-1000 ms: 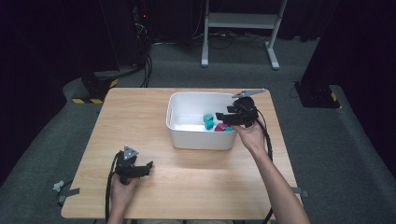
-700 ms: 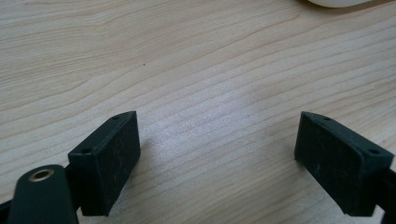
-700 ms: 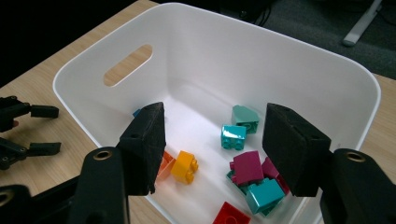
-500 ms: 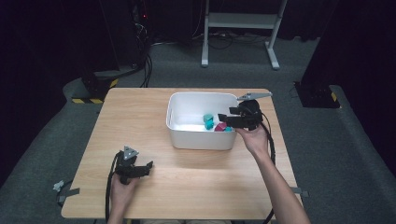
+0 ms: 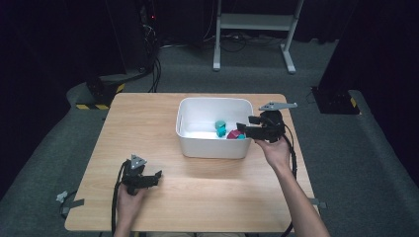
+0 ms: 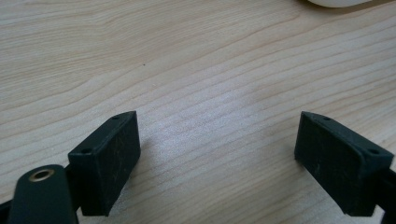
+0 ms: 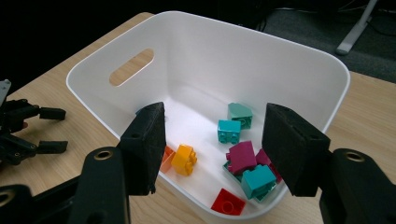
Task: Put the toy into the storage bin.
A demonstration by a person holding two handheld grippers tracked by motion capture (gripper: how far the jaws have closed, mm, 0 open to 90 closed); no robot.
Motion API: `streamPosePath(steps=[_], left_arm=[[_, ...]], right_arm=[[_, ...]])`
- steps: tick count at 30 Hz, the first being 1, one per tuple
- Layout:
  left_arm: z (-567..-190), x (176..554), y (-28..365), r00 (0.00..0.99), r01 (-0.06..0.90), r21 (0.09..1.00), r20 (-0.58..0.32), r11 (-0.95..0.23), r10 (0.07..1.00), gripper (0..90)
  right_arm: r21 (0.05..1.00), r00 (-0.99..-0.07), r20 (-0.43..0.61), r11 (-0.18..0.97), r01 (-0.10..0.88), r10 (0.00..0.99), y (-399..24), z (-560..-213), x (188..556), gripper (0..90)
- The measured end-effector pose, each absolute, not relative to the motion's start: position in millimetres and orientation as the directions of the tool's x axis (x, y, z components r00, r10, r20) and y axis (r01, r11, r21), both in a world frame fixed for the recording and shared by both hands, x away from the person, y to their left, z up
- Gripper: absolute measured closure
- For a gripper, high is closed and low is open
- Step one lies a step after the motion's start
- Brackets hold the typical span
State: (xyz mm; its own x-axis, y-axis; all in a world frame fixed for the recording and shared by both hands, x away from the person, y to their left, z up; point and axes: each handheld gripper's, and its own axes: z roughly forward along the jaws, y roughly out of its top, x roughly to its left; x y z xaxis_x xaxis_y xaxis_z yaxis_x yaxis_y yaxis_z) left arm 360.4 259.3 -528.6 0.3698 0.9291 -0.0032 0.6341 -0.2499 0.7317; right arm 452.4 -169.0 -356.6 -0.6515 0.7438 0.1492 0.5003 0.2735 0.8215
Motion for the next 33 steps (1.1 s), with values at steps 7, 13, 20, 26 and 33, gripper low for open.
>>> streamPosePath(steps=[7,13,20,26,33], left_arm=[[-529,360,259,0.37,0.634,0.732,-0.003,-0.25,0.929,14.7],[-529,360,259,0.37,0.634,0.731,-0.003,-0.25,0.929,14.6],[-529,360,259,0.37,0.634,0.732,-0.003,-0.25,0.929,14.7],[-529,360,259,0.37,0.634,0.732,-0.003,-0.25,0.929,14.6],[-529,360,259,0.37,0.634,0.732,-0.002,-0.25,0.929,14.6]], right_arm=[[0.83,-0.643,0.156,0.254,0.497,0.75,-179,-357,442,40.0],[0.841,-0.65,0.151,0.248,0.48,0.745,-186,-359,433,40.0],[0.857,-0.647,0.16,0.221,0.466,0.746,-201,-363,420,40.0],[0.857,-0.637,0.173,0.203,0.473,0.751,-210,-367,414,39.9],[0.859,-0.624,0.162,0.202,0.47,0.765,-221,-376,402,40.0]])
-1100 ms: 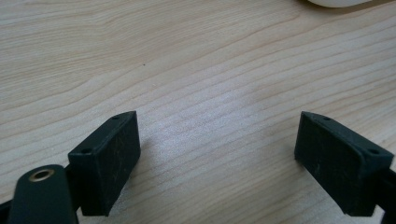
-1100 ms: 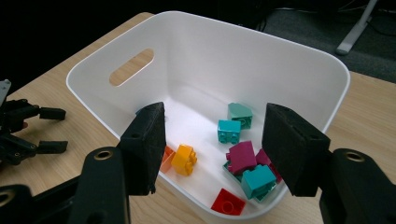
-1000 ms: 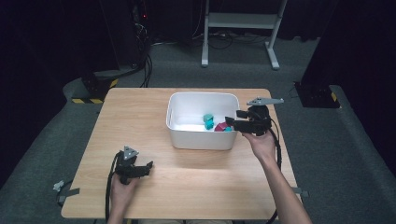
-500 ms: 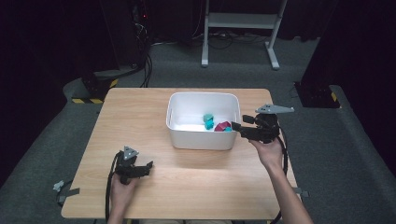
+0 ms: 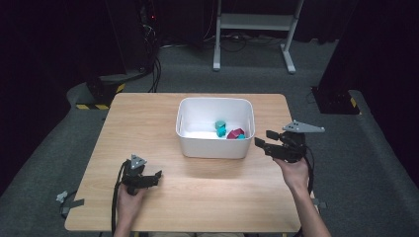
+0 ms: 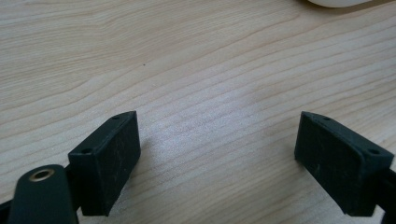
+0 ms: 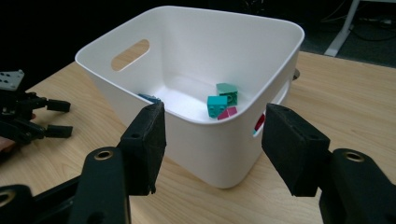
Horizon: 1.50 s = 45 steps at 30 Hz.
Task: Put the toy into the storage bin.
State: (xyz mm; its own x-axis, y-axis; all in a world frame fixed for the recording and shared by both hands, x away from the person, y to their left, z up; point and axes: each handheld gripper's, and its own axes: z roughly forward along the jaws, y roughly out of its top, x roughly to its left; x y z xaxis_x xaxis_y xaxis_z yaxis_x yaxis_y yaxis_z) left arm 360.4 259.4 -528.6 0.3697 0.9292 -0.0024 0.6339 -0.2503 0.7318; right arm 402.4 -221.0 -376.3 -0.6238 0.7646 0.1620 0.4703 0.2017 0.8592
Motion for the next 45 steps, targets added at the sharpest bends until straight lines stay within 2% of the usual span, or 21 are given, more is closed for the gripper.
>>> streamPosePath(steps=[18,45], left_arm=[[-529,360,259,0.369,0.634,0.732,-0.002,-0.25,0.93,14.7],[-529,360,259,0.368,0.634,0.732,-0.002,-0.25,0.93,14.7]], right_arm=[[0.867,-0.617,0.174,0.178,0.465,0.768,-232,-395,380,40.1],[0.845,-0.599,0.184,0.186,0.501,0.78,-229,-434,367,39.9]])
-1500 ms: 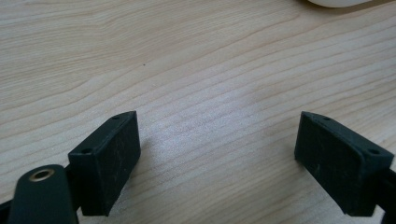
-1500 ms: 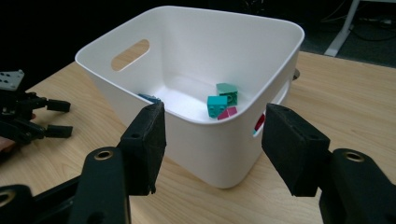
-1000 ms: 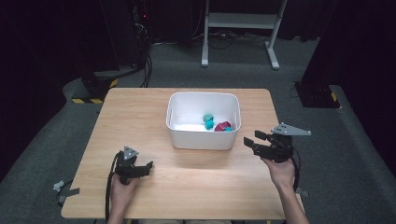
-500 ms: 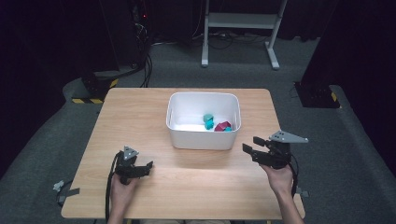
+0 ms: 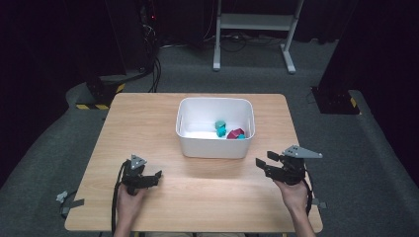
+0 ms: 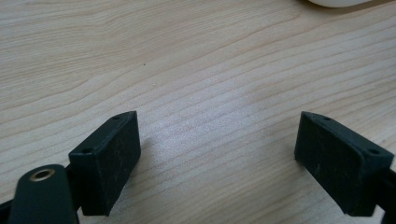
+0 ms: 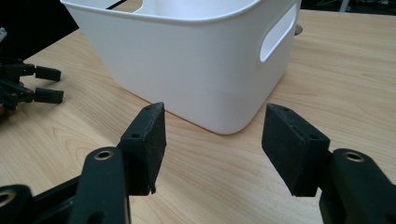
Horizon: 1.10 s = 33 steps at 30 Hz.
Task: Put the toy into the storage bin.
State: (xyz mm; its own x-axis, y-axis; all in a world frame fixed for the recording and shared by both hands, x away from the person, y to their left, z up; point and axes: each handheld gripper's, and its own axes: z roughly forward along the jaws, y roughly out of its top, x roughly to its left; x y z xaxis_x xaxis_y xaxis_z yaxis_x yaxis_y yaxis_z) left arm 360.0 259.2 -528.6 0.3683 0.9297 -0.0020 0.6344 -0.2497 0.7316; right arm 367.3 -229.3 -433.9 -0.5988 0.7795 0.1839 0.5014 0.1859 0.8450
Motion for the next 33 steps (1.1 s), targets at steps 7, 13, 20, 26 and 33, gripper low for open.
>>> streamPosePath(steps=[7,13,20,26,33], left_arm=[[-529,360,259,0.368,0.634,0.732,-0.002,-0.249,0.93,14.7],[-529,360,259,0.368,0.634,0.732,-0.002,-0.25,0.93,14.7],[-529,360,259,0.368,0.634,0.732,-0.002,-0.25,0.93,14.7],[-529,360,259,0.368,0.634,0.732,-0.001,-0.251,0.93,14.7],[-529,360,259,0.368,0.634,0.732,-0.002,-0.249,0.93,14.7]], right_arm=[[0.836,-0.598,0.171,0.205,0.508,0.783,-224,-445,365,39.9],[0.829,-0.592,0.16,0.218,0.515,0.79,-220,-453,363,39.9],[0.819,-0.585,0.169,0.218,0.531,0.793,-218,-464,362,39.9],[0.813,-0.583,0.155,0.233,0.534,0.797,-215,-469,362,39.9],[0.802,-0.578,0.141,0.25,0.543,0.804,-209,-478,364,39.9]])
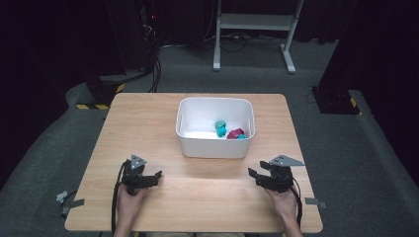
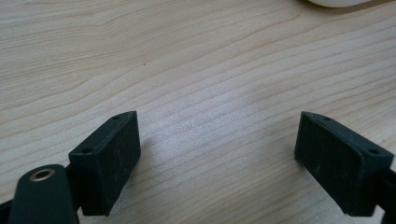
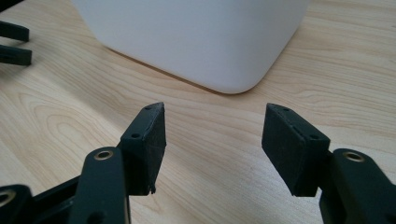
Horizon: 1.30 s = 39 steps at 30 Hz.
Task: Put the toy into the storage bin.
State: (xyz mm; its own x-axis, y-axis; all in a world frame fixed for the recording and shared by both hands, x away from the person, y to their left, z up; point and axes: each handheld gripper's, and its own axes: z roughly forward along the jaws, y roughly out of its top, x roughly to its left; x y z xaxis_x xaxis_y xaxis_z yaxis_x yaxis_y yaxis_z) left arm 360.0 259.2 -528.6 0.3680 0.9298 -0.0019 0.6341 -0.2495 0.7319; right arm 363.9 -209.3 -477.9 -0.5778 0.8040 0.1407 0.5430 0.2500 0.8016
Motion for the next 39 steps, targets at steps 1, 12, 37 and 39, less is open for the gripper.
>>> streamPosePath(steps=[1,12,37,39], left_arm=[[-529,360,259,0.368,0.634,0.732,0.0,-0.251,0.93,14.7],[-529,360,259,0.368,0.634,0.732,-0.002,-0.25,0.93,14.7],[-529,360,259,0.368,0.634,0.732,0.0,-0.251,0.93,14.7],[-529,360,259,0.368,0.634,0.732,-0.002,-0.25,0.93,14.7]], right_arm=[[0.802,-0.579,0.137,0.253,0.541,0.804,-209,-479,364,40.0],[0.77,-0.562,0.117,0.283,0.572,0.819,-200,-496,371,39.9],[0.704,-0.549,0.02,0.378,0.602,0.835,-185,-519,384,39.6],[0.7,-0.546,0.015,0.381,0.604,0.838,-183,-519,384,39.4]])
